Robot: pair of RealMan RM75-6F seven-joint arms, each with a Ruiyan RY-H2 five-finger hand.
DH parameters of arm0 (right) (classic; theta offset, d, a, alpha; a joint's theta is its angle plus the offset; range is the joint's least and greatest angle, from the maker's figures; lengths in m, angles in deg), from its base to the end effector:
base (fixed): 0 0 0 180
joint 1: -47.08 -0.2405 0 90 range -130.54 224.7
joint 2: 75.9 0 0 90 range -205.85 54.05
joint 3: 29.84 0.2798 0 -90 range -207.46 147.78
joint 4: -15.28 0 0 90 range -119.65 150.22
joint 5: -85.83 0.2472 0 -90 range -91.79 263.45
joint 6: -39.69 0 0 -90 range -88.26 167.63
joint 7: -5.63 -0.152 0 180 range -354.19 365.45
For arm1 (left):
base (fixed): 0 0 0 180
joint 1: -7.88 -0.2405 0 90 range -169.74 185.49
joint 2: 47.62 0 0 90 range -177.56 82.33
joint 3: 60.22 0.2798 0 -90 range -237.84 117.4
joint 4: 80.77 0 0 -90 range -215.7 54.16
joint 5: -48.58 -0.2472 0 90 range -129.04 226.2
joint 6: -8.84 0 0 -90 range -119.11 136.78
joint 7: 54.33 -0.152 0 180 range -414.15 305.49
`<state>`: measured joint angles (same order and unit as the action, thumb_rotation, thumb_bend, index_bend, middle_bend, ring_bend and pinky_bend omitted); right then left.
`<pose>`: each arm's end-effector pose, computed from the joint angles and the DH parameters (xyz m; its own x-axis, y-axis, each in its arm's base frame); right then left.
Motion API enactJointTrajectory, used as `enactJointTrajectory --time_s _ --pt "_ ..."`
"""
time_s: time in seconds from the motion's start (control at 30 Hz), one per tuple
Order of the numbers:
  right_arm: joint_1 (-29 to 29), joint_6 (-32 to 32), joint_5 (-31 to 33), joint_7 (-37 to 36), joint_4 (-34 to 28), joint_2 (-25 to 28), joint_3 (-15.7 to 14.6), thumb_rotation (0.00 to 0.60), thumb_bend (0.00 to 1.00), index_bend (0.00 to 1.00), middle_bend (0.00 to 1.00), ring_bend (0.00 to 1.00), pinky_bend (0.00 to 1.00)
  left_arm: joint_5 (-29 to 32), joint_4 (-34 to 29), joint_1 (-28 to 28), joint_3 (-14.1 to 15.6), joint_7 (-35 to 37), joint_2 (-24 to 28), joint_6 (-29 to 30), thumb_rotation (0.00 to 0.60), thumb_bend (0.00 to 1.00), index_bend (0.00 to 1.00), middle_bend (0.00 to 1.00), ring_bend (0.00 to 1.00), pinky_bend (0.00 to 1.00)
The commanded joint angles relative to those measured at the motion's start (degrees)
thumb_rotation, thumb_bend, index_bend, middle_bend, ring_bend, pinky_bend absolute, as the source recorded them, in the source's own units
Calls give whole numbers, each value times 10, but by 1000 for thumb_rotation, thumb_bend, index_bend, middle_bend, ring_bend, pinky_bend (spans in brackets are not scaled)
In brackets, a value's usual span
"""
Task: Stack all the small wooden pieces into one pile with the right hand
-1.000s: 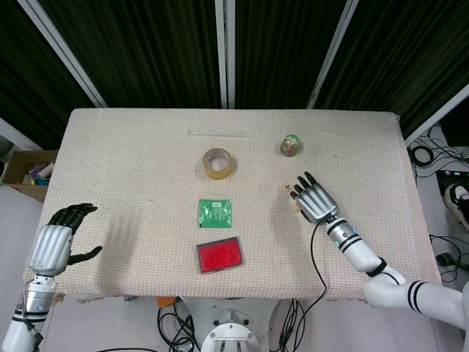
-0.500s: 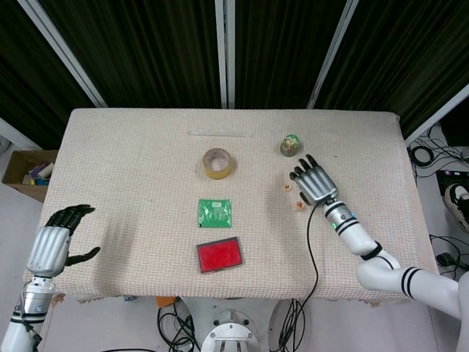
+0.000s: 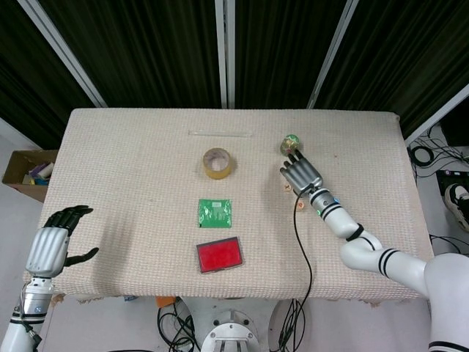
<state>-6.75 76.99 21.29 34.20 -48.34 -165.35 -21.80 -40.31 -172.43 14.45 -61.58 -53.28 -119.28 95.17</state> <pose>-0.1825 -0.4632 -0.0524 0.8334 -0.1641 0.5278 -0.5304 -0.5061 0.6801 -0.3207 0.1957 0.0868 0.2708 0.0090 0.9626 0.9589 -0.0909 -0.2689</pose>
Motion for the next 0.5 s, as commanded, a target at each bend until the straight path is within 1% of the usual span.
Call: enactJointTrajectory --time_s 0.03,0.5 --pt "-6 -9 -5 -9 9 -5 -4 600 211 418 296 90 114 1 0 0 0 0 0 -1 600 0 223 201 178 226" --pt "-20 -22 -9 -29 47 -30 -11 600 212 441 303 90 114 5 4 2 -1 2 -3 -7 600 0 223 201 178 226"
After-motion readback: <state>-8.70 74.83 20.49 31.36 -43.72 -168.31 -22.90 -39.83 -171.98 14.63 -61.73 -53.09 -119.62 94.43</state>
